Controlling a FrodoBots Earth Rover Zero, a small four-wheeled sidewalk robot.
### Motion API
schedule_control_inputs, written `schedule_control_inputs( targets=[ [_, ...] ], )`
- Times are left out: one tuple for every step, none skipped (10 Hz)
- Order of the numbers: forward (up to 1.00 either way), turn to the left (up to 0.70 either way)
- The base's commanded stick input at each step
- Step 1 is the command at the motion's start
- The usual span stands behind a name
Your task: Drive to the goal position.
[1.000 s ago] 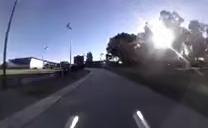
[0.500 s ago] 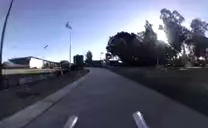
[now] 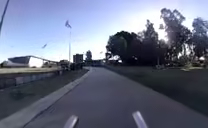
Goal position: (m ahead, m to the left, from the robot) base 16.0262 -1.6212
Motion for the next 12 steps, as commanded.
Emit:
schedule_control_inputs(
  targets=[
    [1.0,0.0],
    [1.0,0.0],
    [1.0,0.0],
    [1.0,0.0],
    [1.0,0.0],
    [1.0,0.0],
    [1.0,0.0],
    [1.0,0.0],
    [1.0,0.0],
    [1.0,0.0],
    [1.0,0.0],
    [1.0,0.0]
  ],
)
